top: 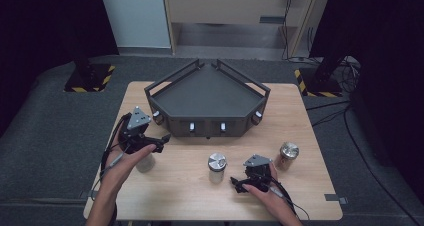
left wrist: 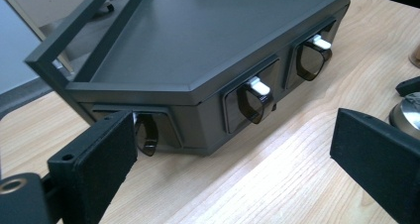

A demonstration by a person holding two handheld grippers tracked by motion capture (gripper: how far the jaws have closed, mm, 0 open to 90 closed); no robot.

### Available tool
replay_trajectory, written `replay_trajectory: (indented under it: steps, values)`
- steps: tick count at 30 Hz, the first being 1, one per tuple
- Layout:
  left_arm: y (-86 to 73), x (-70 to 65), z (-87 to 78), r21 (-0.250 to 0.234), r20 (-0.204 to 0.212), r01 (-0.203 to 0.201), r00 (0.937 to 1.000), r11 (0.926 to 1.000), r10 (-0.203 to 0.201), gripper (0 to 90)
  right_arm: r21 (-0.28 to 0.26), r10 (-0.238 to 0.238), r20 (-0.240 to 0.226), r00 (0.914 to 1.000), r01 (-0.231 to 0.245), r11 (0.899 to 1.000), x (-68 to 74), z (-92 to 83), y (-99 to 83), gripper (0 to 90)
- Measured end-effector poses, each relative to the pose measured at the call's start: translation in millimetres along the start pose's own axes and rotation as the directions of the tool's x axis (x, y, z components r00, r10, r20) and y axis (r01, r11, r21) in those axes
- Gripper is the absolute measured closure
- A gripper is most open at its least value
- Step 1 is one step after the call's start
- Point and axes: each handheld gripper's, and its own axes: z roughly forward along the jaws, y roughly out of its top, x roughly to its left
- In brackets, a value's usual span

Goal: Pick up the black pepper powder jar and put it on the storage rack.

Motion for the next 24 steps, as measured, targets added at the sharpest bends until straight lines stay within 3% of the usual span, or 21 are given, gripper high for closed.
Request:
replay_trajectory:
  steps: [13, 24]
  values:
    - [-19.1, 11.2, -6.6, -0.017, -0.018, 0.028, 0.9994, 0.9995, -0.028, 2.6, 0.000, 0.000, 0.000, 1.0000, 0.000, 1.000, 0.0, 0.0, 0.0, 0.5]
    - [-40.5, 17.2, -0.3, -0.004, -0.031, 0.031, 0.9990, 0.9995, -0.031, 2.1, 0.000, 0.000, 0.000, 1.0000, 0.000, 1.000, 0.0, 0.0, 0.0, 0.5]
